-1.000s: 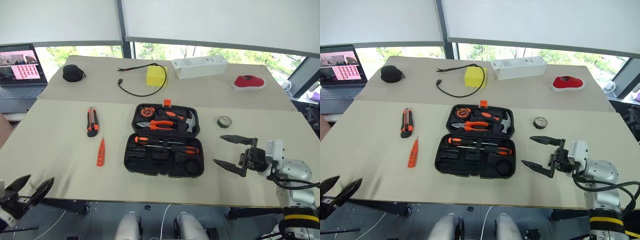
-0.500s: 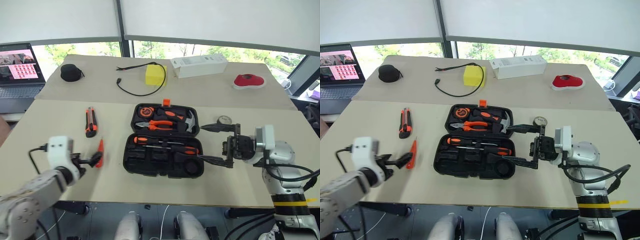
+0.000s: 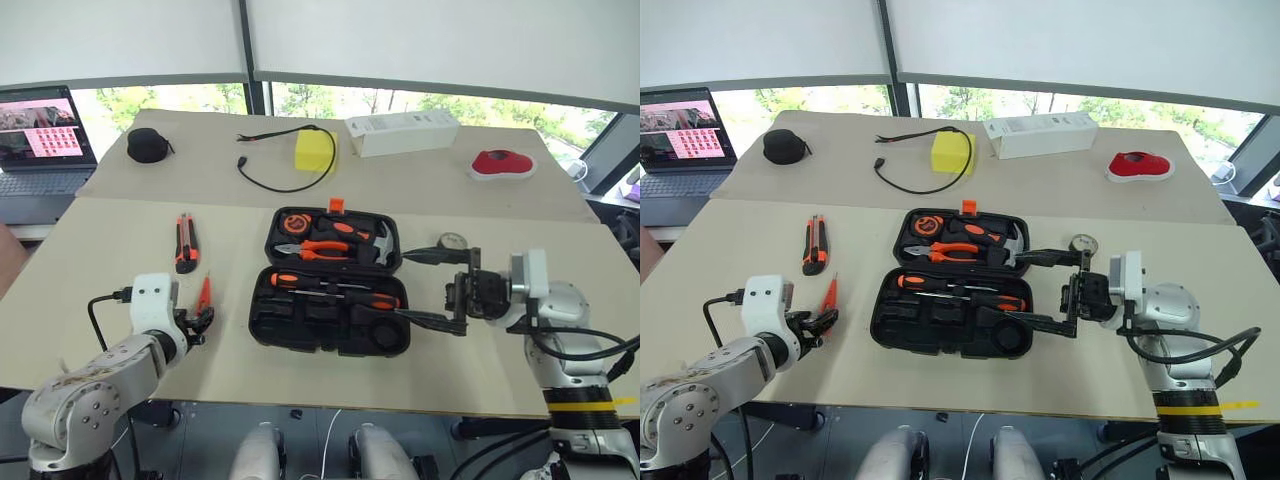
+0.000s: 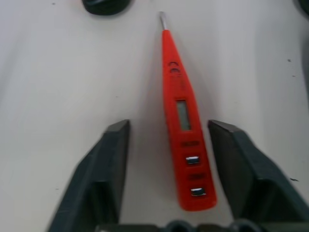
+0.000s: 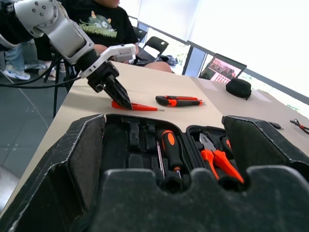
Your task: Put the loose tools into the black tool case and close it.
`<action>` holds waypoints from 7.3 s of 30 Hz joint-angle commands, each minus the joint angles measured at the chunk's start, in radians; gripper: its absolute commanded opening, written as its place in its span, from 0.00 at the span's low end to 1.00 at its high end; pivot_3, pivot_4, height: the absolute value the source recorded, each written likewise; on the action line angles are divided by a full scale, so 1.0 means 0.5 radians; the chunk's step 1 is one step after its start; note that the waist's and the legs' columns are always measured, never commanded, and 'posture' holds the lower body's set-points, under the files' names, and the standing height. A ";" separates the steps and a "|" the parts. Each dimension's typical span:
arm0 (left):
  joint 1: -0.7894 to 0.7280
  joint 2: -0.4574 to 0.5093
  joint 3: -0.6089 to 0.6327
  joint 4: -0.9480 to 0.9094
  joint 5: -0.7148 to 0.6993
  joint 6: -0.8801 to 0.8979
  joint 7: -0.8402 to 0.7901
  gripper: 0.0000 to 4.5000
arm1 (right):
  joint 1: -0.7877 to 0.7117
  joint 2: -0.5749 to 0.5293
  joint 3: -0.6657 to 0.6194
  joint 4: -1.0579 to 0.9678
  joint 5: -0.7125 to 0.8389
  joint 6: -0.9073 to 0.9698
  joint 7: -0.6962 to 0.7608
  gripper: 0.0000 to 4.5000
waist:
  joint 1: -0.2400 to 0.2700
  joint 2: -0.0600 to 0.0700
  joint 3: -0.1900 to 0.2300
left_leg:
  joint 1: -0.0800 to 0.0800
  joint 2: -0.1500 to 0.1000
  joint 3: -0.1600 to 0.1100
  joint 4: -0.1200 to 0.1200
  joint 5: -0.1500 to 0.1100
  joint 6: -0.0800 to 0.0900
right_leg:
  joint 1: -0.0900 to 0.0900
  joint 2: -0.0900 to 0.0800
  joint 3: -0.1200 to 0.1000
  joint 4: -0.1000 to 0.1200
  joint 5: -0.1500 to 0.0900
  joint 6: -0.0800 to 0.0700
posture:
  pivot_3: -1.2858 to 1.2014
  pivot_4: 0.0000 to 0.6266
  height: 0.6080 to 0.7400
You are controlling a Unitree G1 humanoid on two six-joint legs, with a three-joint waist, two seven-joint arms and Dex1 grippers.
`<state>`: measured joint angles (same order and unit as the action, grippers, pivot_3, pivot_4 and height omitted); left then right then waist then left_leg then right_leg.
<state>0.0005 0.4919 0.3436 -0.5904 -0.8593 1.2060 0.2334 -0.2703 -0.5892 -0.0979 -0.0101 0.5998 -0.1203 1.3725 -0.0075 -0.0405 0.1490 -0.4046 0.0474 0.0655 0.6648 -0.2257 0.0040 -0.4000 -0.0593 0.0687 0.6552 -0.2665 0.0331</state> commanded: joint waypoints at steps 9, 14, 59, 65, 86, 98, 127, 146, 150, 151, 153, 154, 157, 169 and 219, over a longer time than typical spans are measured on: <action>0.287 0.280 0.104 0.100 0.261 -0.932 -1.226 0.10 | 0.143 -0.107 -0.123 -0.095 0.030 0.023 -0.046 1.00 | 0.001 0.000 0.001 | -0.006 0.002 0.003 -0.001 0.000 0.000 | -0.005 0.000 -0.001 -0.005 0.000 -0.001 | 0.52 0.24 1.00; 0.223 0.628 0.033 0.374 0.420 -1.614 -2.264 0.10 | 0.191 -0.181 -0.220 -0.051 0.023 0.014 -0.054 1.00 | -0.001 0.001 0.001 | -0.006 0.004 0.013 -0.005 0.000 0.000 | -0.005 0.000 -0.002 -0.014 -0.003 -0.009 | 0.52 0.24 1.00; -1.327 0.568 -1.579 1.021 1.724 -1.527 -3.197 0.33 | 0.701 -0.309 -0.418 -0.724 0.126 0.487 -0.407 1.00 | 0.014 0.002 0.002 | -0.021 0.003 0.015 0.004 0.000 0.005 | -0.007 0.007 -0.001 -0.015 0.002 0.008 | 0.52 0.24 1.00; -1.301 0.450 -1.337 1.007 1.465 -1.587 -3.173 0.76 | 0.667 -0.300 -0.391 -0.699 0.118 0.481 -0.417 1.00 | 0.017 0.001 0.003 | -0.022 0.002 0.014 0.006 0.000 0.005 | -0.008 0.006 -0.001 -0.015 0.002 0.008 | 0.52 0.24 1.00; -1.171 0.156 -1.082 1.542 1.344 -2.080 -2.914 0.02 | 0.632 -0.272 -0.360 -0.660 0.099 0.455 -0.423 1.00 | 0.033 0.001 0.003 | -0.024 0.002 0.011 0.013 0.000 0.005 | -0.006 0.006 -0.003 -0.013 0.003 0.009 | 0.52 0.24 1.00; -1.086 0.158 -1.193 1.506 1.410 -2.147 -3.003 0.02 | 0.632 -0.244 -0.346 -0.657 0.088 0.437 -0.445 1.00 | 0.034 0.002 0.002 | -0.024 0.002 0.010 0.013 0.000 0.005 | -0.006 0.006 -0.003 -0.012 0.003 0.009 | 0.52 0.24 1.00; -1.152 0.153 -1.082 1.424 1.251 -1.799 -2.995 0.02 | 0.597 -0.188 -0.318 -0.611 0.050 0.409 -0.439 1.00 | 0.037 0.002 0.002 | -0.024 0.002 0.009 0.024 -0.001 0.006 | -0.005 0.006 -0.004 -0.004 0.003 0.010 | 0.52 0.24 1.00; -1.160 0.188 -1.239 1.398 1.404 -1.755 -2.996 0.02 | 0.594 -0.163 -0.318 -0.604 0.030 0.397 -0.443 1.00 | 0.028 0.002 0.002 | -0.023 0.002 0.009 0.024 -0.001 0.005 | -0.006 0.007 -0.004 0.000 0.003 0.010 | 0.52 0.24 1.00; -1.156 0.168 -1.197 1.396 1.382 -1.816 -2.973 0.02 | 0.596 -0.154 -0.311 -0.598 0.023 0.388 -0.445 1.00 | 0.029 0.002 0.002 | -0.023 0.002 0.009 0.024 -0.001 0.006 | -0.006 0.007 -0.004 0.001 0.003 0.010 | 0.52 0.24 1.00; -1.159 0.165 -1.191 1.398 1.378 -1.824 -2.970 0.02 | 0.595 -0.153 -0.309 -0.596 0.022 0.385 -0.446 1.00 | 0.029 0.002 0.002 | -0.023 0.002 0.009 0.025 -0.001 0.006 | -0.006 0.007 -0.004 0.001 0.003 0.010 | 0.52 0.24 1.00; -1.164 0.176 -1.198 1.395 1.383 -1.778 -2.963 0.02 | 0.592 -0.152 -0.306 -0.591 0.020 0.382 -0.447 1.00 | 0.030 0.002 0.002 | -0.023 0.002 0.009 0.025 -0.001 0.006 | -0.006 0.007 -0.004 0.001 0.003 0.010 | 0.52 0.24 1.00; -1.165 0.181 -1.203 1.393 1.386 -1.761 -2.962 0.02 | 0.592 -0.152 -0.305 -0.590 0.021 0.381 -0.446 1.00 | 0.030 0.002 0.002 | -0.023 0.002 0.009 0.025 -0.001 0.006 | -0.006 0.007 -0.004 0.001 0.003 0.010 | 0.52 0.24 1.00; -1.160 0.192 -1.233 1.416 1.413 -1.747 -2.968 0.02 | 0.584 -0.148 -0.298 -0.585 0.020 0.381 -0.449 1.00 | 0.030 0.002 0.002 | -0.023 0.002 0.009 0.025 -0.001 0.006 | -0.006 0.007 -0.004 0.001 0.003 0.010 | 0.52 0.24 1.00; -1.062 0.182 -1.274 1.352 1.420 -1.532 -2.884 0.02 | 0.565 -0.128 -0.278 -0.575 0.009 0.380 -0.459 1.00 | 0.029 0.004 0.001 | -0.020 0.002 0.009 0.025 -0.001 0.006 | -0.004 0.007 -0.004 0.001 0.003 0.010 | 0.52 0.24 1.00; -0.888 -0.002 0.056 1.147 0.903 -0.769 -0.577 0.99 | 0.251 0.077 -0.199 -0.433 0.163 0.259 -0.530 1.00 | -0.008 -0.002 0.002 | -0.005 0.002 -0.004 0.018 -0.003 0.003 | 0.009 0.003 -0.004 0.000 0.004 0.008 | 0.52 0.24 1.00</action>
<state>-0.3916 0.5010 0.4071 -0.0743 -0.4580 0.8637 -0.0867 -0.1208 -0.5550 -0.1972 -0.1884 0.6518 -0.0011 1.1245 -0.0112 -0.0415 0.1502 -0.4077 0.0483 0.0633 0.6740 -0.2272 0.0054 -0.3965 -0.0577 0.0666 0.6550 -0.2646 0.0373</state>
